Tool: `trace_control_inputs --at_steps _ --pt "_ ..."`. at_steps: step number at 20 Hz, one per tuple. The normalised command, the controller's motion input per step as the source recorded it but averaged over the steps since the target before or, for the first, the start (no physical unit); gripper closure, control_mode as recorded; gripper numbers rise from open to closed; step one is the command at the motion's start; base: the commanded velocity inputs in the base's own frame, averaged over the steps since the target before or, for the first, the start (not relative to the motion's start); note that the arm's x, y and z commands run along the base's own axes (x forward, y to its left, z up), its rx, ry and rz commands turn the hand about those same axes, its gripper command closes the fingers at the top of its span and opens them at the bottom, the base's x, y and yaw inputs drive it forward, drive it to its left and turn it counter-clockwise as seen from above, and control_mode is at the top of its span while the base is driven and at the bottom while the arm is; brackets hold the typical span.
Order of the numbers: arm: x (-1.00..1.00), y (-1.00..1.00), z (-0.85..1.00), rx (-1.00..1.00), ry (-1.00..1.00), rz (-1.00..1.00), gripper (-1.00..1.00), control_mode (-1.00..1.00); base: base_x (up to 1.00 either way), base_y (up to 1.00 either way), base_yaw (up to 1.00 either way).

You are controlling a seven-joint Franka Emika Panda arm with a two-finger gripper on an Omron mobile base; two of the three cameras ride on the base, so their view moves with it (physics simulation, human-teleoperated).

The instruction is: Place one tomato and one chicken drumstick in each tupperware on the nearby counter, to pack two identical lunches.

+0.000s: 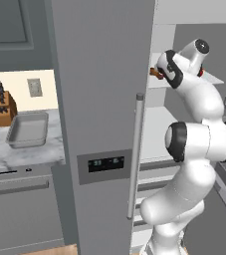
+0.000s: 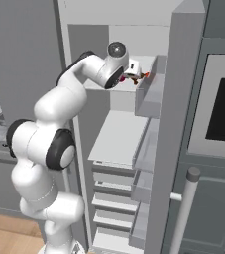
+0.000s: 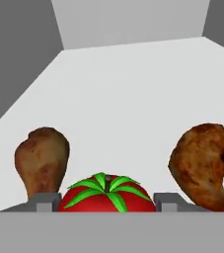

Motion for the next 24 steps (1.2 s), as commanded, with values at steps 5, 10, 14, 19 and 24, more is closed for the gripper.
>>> trace_control_inputs --at_steps 5,10,14,19,24 --pt "-0.73 0.00 0.19 -0.03 -0.22 0.00 1.00 -1.00 0.00 0.00 0.00" --pt "-1.00 0.01 0.54 -0.07 -0.38 0.00 1.00 -1.00 0.00 0.00 0.00" --pt "-1.00 0.08 -0.09 -0.02 -0.03 -0.04 1.00 -1.00 0.00 0.00 0.00" --pt "-1.00 0.49 -0.69 -0.03 0.28 -0.05 1.00 -1.00 0.00 0.00 0.00" --pt "-1.00 0.33 -0.97 0.00 0.42 -0.01 1.00 -1.00 0.00 0.00 0.00"
